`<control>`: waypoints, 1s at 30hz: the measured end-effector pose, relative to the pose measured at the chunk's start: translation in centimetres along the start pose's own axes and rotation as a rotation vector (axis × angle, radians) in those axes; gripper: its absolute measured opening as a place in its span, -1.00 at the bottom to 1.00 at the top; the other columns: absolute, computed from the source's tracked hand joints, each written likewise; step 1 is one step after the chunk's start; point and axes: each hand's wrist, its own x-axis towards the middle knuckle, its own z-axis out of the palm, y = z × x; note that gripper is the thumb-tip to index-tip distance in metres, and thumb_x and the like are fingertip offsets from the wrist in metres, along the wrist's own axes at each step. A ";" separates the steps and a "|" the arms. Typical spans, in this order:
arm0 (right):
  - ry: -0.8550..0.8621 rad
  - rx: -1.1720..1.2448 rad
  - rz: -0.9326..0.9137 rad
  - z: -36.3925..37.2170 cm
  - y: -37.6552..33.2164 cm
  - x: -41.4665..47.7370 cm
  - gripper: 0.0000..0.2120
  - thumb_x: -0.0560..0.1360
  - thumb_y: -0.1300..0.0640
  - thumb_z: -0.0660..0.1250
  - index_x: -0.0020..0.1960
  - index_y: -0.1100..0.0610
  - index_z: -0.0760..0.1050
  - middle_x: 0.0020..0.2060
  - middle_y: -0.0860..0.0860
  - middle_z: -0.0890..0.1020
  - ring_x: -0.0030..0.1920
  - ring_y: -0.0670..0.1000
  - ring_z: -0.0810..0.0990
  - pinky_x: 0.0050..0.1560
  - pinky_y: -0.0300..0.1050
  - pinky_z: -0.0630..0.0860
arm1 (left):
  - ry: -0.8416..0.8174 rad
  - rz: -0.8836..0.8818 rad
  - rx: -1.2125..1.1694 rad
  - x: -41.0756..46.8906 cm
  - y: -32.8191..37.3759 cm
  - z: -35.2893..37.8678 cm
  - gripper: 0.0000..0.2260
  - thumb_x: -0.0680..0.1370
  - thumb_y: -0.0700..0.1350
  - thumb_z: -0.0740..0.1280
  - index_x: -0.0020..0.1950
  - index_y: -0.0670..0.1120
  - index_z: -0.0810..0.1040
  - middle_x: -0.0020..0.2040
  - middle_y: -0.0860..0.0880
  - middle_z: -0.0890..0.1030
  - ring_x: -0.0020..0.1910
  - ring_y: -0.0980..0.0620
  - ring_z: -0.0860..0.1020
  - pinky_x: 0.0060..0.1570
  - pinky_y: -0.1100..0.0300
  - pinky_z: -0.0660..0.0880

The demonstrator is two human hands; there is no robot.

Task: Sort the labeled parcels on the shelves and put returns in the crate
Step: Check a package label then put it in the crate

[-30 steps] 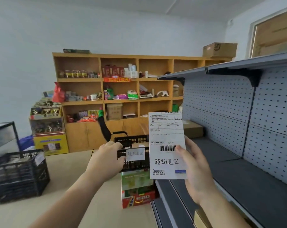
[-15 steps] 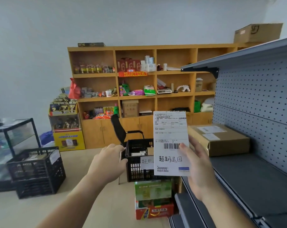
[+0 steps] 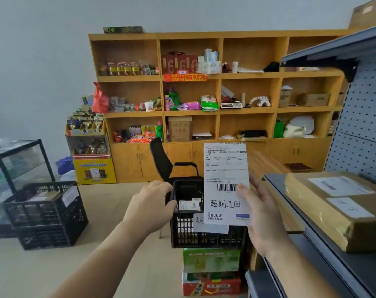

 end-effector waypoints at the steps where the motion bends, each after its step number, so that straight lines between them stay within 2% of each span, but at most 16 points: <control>1: 0.005 -0.003 0.004 0.4 0.8 1.5 -0.65 0.63 0.16 0.32 0.38 -0.09 0.52 0.15 0.10 0.72 0.15 0.17 0.71 0.09 0.29 0.63 | -0.007 0.001 -0.007 1.8 -0.8 0.8 -0.62 0.63 0.08 0.27 0.44 0.06 0.46 0.35 0.09 0.50 0.29 0.03 0.49 0.25 0.06 0.51; 5: 0.048 -0.030 0.031 1.9 3.6 7.5 -0.67 0.62 0.13 0.35 0.33 -0.16 0.55 0.14 0.08 0.73 0.12 0.17 0.72 0.09 0.31 0.64 | -0.072 0.060 0.045 9.1 -3.6 3.7 -0.59 0.62 0.19 0.14 0.40 0.09 0.47 0.29 0.12 0.49 0.25 0.03 0.50 0.15 0.08 0.52; 8: 0.089 -0.043 0.047 2.3 6.0 11.8 -0.66 0.61 0.11 0.37 0.35 -0.16 0.54 0.15 0.06 0.72 0.14 0.16 0.72 0.12 0.32 0.63 | -0.087 0.041 -0.001 13.9 -4.7 5.3 -0.62 0.61 0.13 0.27 0.42 0.10 0.46 0.33 0.11 0.51 0.26 0.03 0.50 0.19 0.03 0.54; 12: 0.131 -0.051 0.098 1.9 9.1 17.0 -0.62 0.62 0.13 0.35 0.42 -0.09 0.48 0.15 0.07 0.72 0.16 0.16 0.71 0.15 0.32 0.62 | -0.172 0.063 -0.017 18.5 -5.8 8.5 -0.60 0.63 0.10 0.29 0.46 0.08 0.43 0.38 0.05 0.49 0.30 -0.02 0.50 0.22 0.03 0.52; 16: 0.166 -0.065 0.155 0.8 12.5 22.3 -0.64 0.62 0.13 0.36 0.40 -0.08 0.49 0.14 0.06 0.73 0.15 0.16 0.71 0.14 0.30 0.62 | -0.211 0.051 -0.029 23.3 -7.2 12.4 -0.59 0.62 0.10 0.30 0.47 0.08 0.43 0.40 0.07 0.49 0.33 0.02 0.48 0.24 0.05 0.51; 20: 0.190 -0.061 0.229 -1.0 15.9 28.2 -0.66 0.62 0.15 0.36 0.36 -0.10 0.51 0.12 0.07 0.74 0.13 0.17 0.72 0.16 0.34 0.61 | -0.233 0.009 -0.009 27.9 -8.5 16.5 -0.60 0.62 0.12 0.29 0.45 0.08 0.44 0.37 0.09 0.49 0.30 0.03 0.49 0.23 0.04 0.49; 25: 0.173 -0.095 0.331 -2.7 19.9 35.5 -0.67 0.63 0.16 0.35 0.35 -0.10 0.50 0.11 -0.01 0.74 0.09 0.08 0.74 0.13 0.32 0.63 | -0.301 -0.072 -0.018 33.6 -9.8 21.5 -0.63 0.63 0.11 0.26 0.42 0.09 0.46 0.31 0.09 0.51 0.25 0.03 0.50 0.19 0.08 0.49; 30: 0.140 -0.142 0.465 -3.5 25.1 40.9 -0.67 0.62 0.15 0.36 0.35 -0.10 0.49 0.08 0.00 0.75 0.07 0.08 0.74 0.10 0.24 0.64 | -0.399 -0.170 -0.052 36.8 -11.6 26.5 -0.67 0.61 0.09 0.28 0.36 0.08 0.49 0.28 0.08 0.53 0.24 0.03 0.50 0.25 0.03 0.50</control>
